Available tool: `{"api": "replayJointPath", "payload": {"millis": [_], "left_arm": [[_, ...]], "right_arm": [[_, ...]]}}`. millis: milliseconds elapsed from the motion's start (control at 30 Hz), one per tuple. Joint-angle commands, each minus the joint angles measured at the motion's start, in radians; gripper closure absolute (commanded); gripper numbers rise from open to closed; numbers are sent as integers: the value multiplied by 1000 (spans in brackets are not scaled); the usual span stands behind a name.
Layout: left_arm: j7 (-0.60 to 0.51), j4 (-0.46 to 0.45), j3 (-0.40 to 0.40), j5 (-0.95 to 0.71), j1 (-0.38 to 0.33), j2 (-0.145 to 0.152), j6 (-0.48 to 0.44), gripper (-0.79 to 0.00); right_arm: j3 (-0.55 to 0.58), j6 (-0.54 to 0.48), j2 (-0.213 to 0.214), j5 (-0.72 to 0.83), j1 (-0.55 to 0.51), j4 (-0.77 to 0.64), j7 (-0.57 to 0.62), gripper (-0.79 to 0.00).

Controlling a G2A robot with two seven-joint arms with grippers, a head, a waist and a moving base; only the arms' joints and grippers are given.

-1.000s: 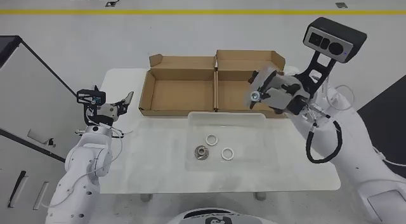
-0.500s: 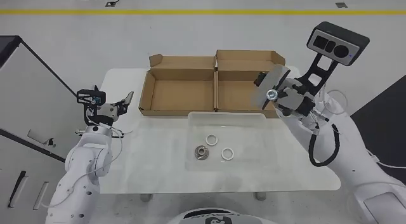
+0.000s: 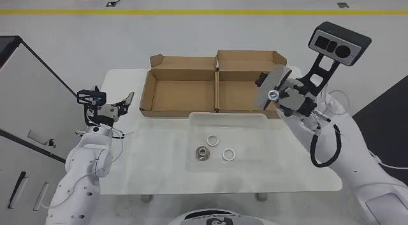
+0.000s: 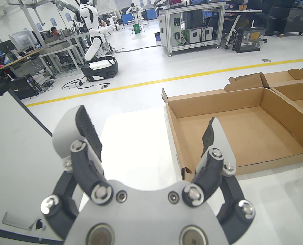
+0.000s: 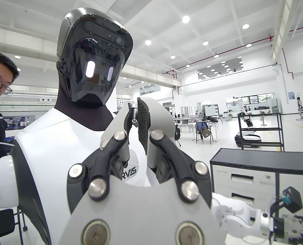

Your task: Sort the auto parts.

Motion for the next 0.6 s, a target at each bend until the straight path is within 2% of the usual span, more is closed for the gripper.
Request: {"api": "replayJointPath", "payload": {"millis": [0, 433, 567], "left_arm": [[0, 0, 0, 0, 0, 0, 0, -785], [0, 0, 0, 0, 0, 0, 0, -785], [0, 0, 0, 0, 0, 0, 0, -785]], "right_arm": [[0, 0, 0, 0, 0, 0, 0, 0], [3, 9, -1, -2, -4, -3, -10, 0], [67, 23, 5, -31, -35, 13, -9, 0]]}}
